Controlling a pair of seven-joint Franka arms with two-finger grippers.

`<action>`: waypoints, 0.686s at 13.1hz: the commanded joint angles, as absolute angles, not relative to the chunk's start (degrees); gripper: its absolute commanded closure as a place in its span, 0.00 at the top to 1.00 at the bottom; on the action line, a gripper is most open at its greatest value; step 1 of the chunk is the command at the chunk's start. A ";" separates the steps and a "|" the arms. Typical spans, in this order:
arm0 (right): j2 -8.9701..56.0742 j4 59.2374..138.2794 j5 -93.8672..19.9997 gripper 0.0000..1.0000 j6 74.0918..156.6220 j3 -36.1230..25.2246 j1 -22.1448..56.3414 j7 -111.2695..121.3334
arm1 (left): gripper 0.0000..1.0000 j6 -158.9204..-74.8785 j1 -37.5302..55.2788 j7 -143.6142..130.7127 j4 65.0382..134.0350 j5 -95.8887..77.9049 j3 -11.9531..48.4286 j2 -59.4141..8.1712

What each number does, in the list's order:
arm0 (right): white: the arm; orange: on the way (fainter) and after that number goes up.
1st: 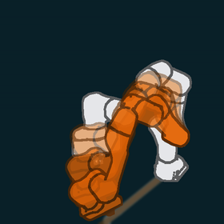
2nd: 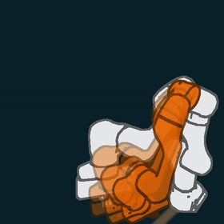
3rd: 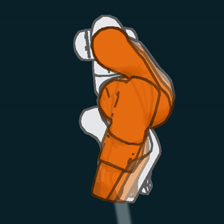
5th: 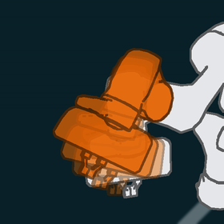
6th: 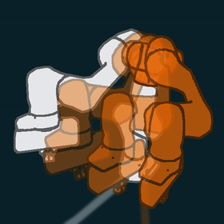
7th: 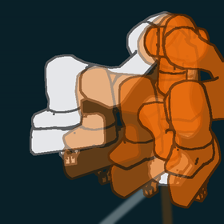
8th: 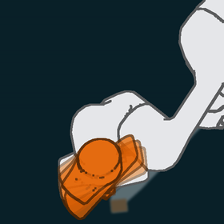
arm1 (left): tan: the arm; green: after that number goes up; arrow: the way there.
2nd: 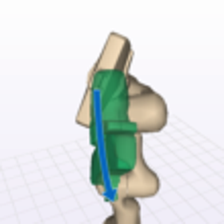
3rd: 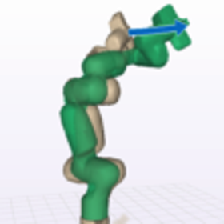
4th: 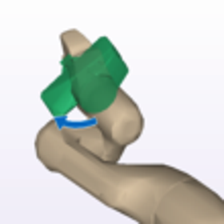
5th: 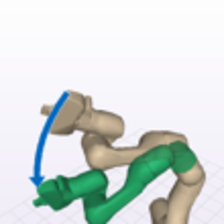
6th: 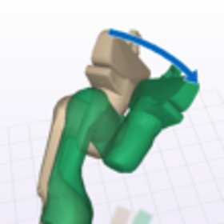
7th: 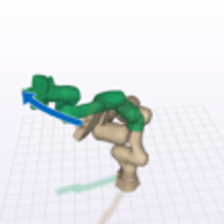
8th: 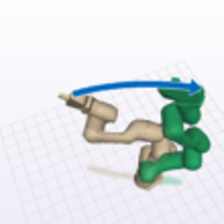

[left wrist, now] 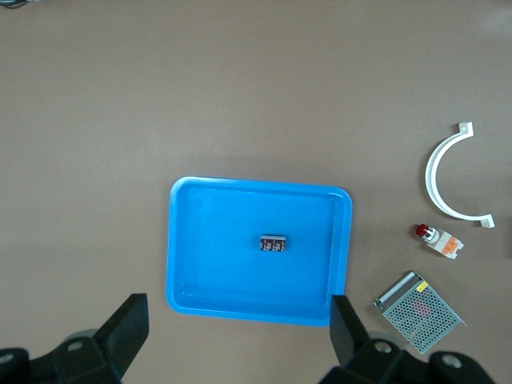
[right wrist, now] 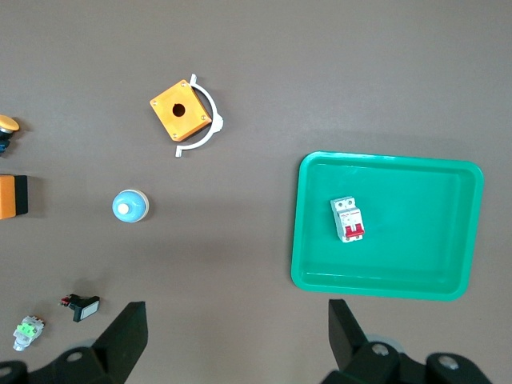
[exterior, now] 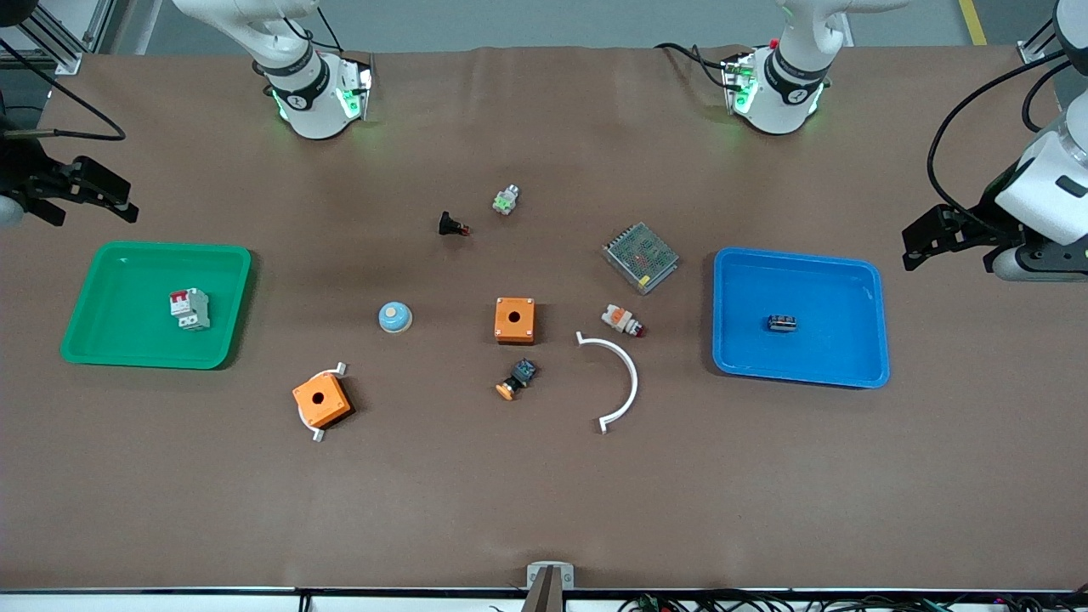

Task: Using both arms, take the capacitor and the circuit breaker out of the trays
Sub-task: 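Reach the right gripper to the green tray while the left gripper reaches the blue tray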

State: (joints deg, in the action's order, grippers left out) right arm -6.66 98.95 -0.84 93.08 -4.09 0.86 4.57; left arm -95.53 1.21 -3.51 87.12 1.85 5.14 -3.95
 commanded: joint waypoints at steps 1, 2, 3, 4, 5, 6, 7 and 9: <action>-7.56 99.58 -0.88 1.00 92.90 -3.60 0.61 4.92 | 1.00 -94.48 1.14 -3.61 85.78 2.11 5.54 -4.22; -7.56 99.58 -0.88 1.00 92.99 -3.60 0.70 4.92 | 1.00 -94.48 1.06 -3.26 85.69 2.11 5.54 -4.22; -7.56 99.58 -0.88 1.00 93.08 -3.60 0.62 5.01 | 1.00 -94.48 0.88 -3.34 85.78 2.02 5.71 -4.13; -7.56 99.67 -0.44 1.00 93.08 -3.69 0.53 5.36 | 1.00 -94.40 1.14 -3.69 85.78 2.20 5.54 -4.65; -7.30 100.28 -0.18 1.00 93.08 -3.78 0.35 6.67 | 1.00 -94.31 0.88 -3.17 87.43 2.81 5.71 -4.66; -7.03 101.33 0.43 1.00 93.51 -3.78 -0.17 8.59 | 1.00 -94.22 0.79 -3.34 87.63 2.64 5.71 -5.09; -6.94 103.17 1.31 1.00 94.82 -3.87 -1.39 10.01 | 1.00 -93.78 0.79 -3.60 88.24 2.55 5.54 -6.49; -7.03 108.43 1.58 1.00 99.47 -3.87 -2.37 10.55 | 1.00 -91.24 0.36 -3.52 91.03 2.20 5.54 -7.91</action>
State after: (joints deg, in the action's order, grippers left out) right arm -6.49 103.47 0.70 95.63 -4.30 -0.79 8.86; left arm -92.88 1.10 -3.52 89.09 1.85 5.14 -6.39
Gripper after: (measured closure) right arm 0.000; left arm 0.000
